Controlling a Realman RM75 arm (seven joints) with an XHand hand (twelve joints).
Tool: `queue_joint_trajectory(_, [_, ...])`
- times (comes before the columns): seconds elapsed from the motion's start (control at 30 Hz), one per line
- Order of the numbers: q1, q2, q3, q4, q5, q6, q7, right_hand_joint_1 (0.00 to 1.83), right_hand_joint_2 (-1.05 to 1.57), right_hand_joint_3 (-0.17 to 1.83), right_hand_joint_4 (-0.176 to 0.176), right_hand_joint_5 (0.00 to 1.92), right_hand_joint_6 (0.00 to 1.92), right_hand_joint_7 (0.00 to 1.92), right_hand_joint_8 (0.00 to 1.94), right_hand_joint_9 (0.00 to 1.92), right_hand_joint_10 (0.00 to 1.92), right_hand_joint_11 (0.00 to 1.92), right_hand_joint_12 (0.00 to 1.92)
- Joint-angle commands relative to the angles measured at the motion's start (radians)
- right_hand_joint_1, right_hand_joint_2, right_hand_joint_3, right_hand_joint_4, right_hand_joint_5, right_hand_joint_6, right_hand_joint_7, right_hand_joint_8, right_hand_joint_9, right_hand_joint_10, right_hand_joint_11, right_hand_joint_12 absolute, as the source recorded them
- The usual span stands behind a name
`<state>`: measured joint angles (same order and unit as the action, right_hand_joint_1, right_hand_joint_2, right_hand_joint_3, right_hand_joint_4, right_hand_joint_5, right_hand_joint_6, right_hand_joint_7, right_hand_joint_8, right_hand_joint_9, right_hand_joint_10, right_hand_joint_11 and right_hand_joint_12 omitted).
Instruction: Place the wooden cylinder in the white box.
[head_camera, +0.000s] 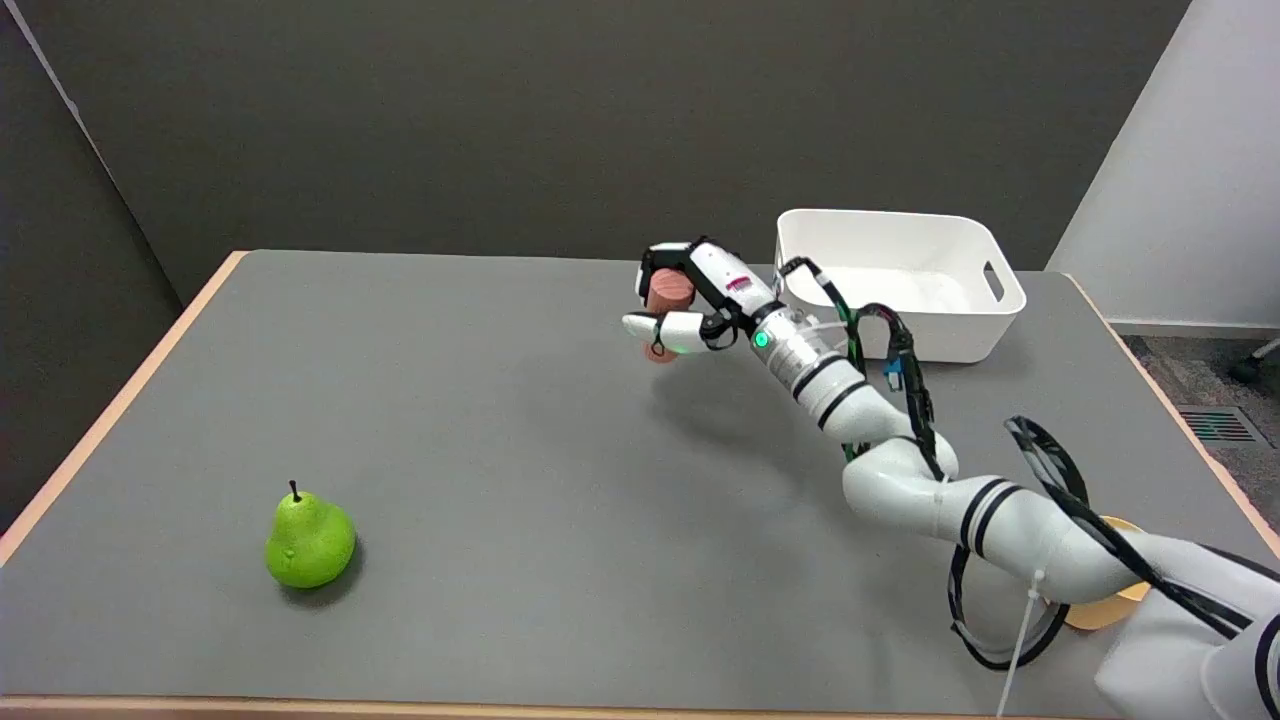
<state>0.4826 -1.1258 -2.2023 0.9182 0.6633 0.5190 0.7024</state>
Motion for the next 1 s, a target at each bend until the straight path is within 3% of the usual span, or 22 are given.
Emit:
queue_joint_trajectory(0.03, [0.117,0.054,0.047,0.057,-0.213,-0.107,0.000,1.20,1.02,0.42,-0.110,0.65,1.50,0.93,1.27,0.83,1.33,0.59,1.92])
queue_joint_trajectory(0.4, [0.147,0.156,0.254,0.087,-0.229,-0.301,-0.234,1.20,1.00,0.47,-0.110,0.65,1.50,0.93,1.29,0.84,1.34,0.65,1.92])
queue_joint_trajectory(0.6, [0.161,0.192,0.363,0.044,-0.230,-0.384,-0.241,1.20,0.93,0.61,-0.122,0.65,1.53,0.94,1.33,0.82,1.41,0.71,1.92])
queue_joint_trajectory(1.0, [0.179,0.231,0.451,-0.045,-0.228,-0.417,-0.262,1.20,0.93,0.63,-0.119,0.65,1.54,0.94,1.34,0.82,1.41,0.74,1.92])
